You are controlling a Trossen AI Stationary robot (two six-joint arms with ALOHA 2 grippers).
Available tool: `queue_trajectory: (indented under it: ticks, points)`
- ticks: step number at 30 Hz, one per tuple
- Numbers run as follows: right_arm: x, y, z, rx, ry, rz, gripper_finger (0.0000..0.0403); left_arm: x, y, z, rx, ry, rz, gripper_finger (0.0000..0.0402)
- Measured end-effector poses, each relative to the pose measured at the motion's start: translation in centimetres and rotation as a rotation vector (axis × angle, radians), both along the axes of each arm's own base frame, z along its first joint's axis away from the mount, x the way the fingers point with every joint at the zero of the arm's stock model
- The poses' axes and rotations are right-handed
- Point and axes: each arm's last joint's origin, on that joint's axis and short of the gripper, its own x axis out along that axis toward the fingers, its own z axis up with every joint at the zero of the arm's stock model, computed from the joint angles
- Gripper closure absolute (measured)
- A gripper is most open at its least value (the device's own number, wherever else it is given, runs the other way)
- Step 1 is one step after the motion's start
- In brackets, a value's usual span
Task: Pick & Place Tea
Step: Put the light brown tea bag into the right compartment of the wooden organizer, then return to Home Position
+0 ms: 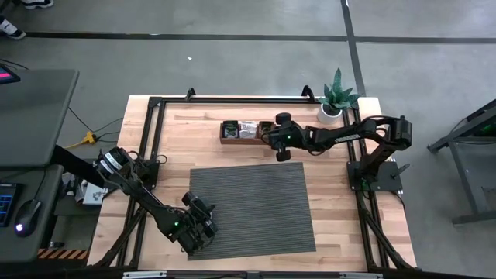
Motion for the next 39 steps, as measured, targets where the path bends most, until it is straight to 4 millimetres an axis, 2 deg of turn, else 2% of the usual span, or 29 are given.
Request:
queue_trajectory:
  ticks: [13, 21, 30, 35, 39]
  points:
    - [-0.1, -0.2, 0.0, 0.004, -0.014, -0.060, 0.0250, 0.0, 0.0, 0.0, -0.007, 0.003, 0.000, 0.0401]
    - [-0.2, 0.1, 0.6, 0.001, -0.043, -0.100, 0.0242, 0.0, 0.0, -0.1, -0.018, 0.016, -0.002, 0.0401]
    - [-1.4, 1.3, 2.9, 0.120, -0.097, -0.128, 0.0269, 0.0, 0.1, 0.0, 0.018, -0.002, -0.002, 0.0401]
    - [-2.8, 2.1, 4.9, 0.191, -0.118, -0.113, 0.0309, 0.0, 0.2, 0.2, 0.089, -0.022, -0.026, 0.0401]
    - [-4.3, 2.8, 6.5, 0.279, -0.135, -0.096, 0.0354, 0.0, 0.5, 1.2, 0.184, -0.080, -0.032, 0.0401]
